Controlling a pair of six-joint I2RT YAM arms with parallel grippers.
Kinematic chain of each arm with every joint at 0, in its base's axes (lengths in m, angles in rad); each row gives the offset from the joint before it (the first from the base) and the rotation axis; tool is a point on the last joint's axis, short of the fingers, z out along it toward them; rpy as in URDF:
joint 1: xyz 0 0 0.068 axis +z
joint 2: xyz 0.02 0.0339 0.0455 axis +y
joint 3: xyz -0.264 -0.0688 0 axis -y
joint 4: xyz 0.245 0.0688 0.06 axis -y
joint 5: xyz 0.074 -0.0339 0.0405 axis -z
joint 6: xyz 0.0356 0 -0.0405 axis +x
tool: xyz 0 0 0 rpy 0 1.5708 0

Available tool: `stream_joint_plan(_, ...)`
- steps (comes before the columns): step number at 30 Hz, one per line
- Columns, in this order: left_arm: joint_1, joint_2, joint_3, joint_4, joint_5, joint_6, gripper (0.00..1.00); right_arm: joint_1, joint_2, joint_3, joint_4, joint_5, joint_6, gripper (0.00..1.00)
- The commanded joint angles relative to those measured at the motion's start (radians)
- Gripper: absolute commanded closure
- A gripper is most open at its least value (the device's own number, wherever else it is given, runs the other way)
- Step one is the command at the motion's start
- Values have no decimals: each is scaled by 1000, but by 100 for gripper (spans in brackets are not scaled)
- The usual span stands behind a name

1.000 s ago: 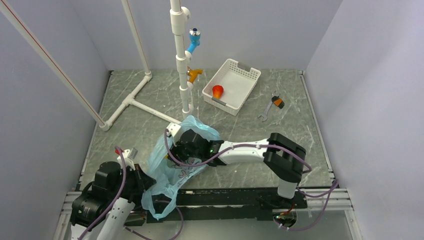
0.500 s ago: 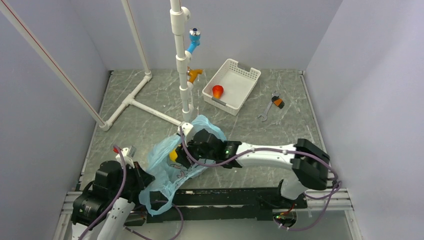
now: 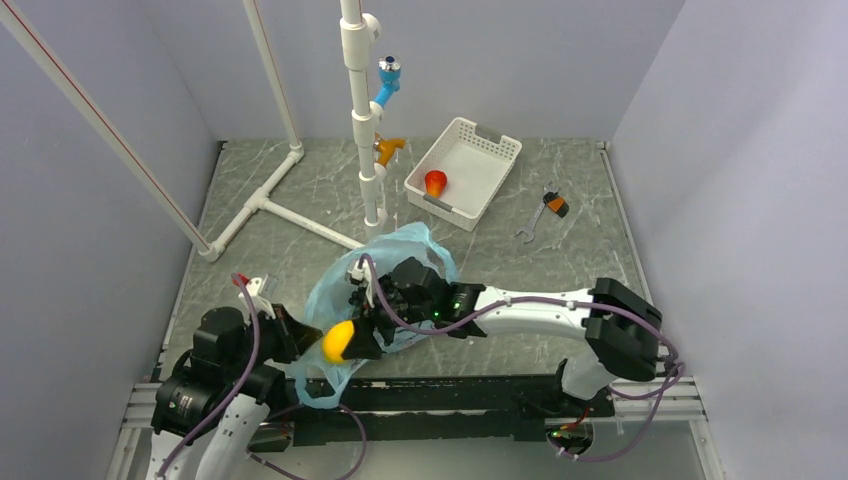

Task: Take the fake fruits out of the plastic bag
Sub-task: Take out the fake fruit from the plastic bag.

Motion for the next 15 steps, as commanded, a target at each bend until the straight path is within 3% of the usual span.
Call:
stream_joint_plan(1,-1,15,52,69,-29,-10,100,15,44,28,82,-153,52,100)
stream_joint_plan(7,-1,28,47,-35,-120,-3,100,28,-22,82,26,-202,8,100)
stream_joint_plan(15,-1,-55,74,-124,-202,-2,100,32,-259,96,-39,57,-50,100)
